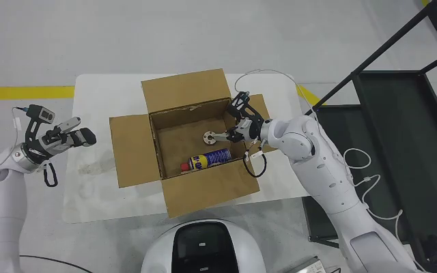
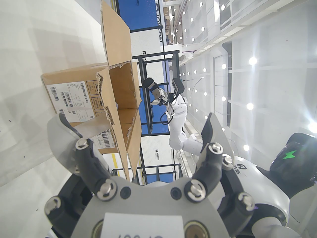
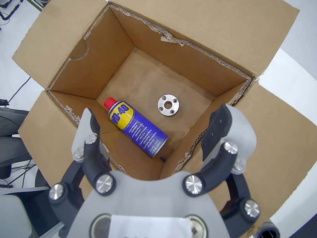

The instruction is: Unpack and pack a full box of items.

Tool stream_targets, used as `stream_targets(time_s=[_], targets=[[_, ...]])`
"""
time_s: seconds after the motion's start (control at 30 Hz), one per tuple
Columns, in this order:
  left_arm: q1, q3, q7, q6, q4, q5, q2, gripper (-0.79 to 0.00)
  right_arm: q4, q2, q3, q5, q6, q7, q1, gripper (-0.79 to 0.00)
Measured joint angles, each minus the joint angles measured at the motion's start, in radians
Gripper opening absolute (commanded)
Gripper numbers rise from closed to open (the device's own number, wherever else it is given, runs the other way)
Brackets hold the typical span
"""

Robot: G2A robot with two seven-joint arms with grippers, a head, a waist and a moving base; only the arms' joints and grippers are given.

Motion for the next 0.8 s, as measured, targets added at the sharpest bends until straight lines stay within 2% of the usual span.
stream_targets(time_s=[0.33, 0.47, 0.6, 0.8], targets=[[0.0, 0.0, 0.0, 0.0, 0.0, 0.0, 0.0, 0.0, 0.003, 0.0, -0.001, 0.003, -0.001, -0.002, -0.001, 0.0], [0.0, 0.0, 0.0, 0.0, 0.0, 0.0, 0.0, 0.0, 0.057, -0.004, -0.006, 0.039, 0.005, -0.049, 0.014, 0.0], [0.0, 0.0, 0.0, 0.0, 0.0, 0.0, 0.0, 0.0, 0.111, -0.02, -0.077, 0.017, 0.028, -0.095, 0.045, 0.0], [0.0, 0.0, 0.0, 0.0, 0.0, 0.0, 0.0, 0.0, 0.199, -0.055, -0.222, 0.003, 0.056, -0.101, 0.108, 0.0]])
